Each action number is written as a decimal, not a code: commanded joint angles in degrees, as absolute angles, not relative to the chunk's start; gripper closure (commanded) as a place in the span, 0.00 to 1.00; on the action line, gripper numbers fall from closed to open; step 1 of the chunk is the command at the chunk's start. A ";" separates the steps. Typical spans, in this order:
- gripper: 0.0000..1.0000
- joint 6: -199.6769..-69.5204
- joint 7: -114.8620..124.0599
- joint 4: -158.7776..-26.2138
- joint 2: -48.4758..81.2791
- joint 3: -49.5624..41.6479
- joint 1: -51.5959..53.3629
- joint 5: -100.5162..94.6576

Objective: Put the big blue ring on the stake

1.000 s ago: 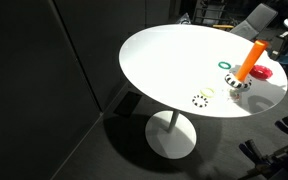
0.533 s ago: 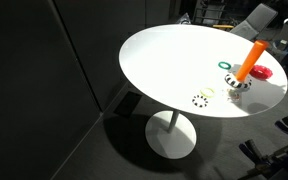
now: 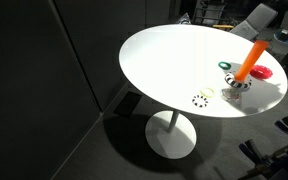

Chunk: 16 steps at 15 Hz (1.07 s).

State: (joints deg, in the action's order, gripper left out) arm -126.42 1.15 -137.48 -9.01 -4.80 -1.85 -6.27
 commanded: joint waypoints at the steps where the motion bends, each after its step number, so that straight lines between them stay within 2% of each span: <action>1: 0.90 -124.48 2.86 -134.32 -7.83 -3.42 -2.10 -5.00; 16: 0.90 -124.58 7.81 -128.06 -1.22 -0.50 -0.88 -4.62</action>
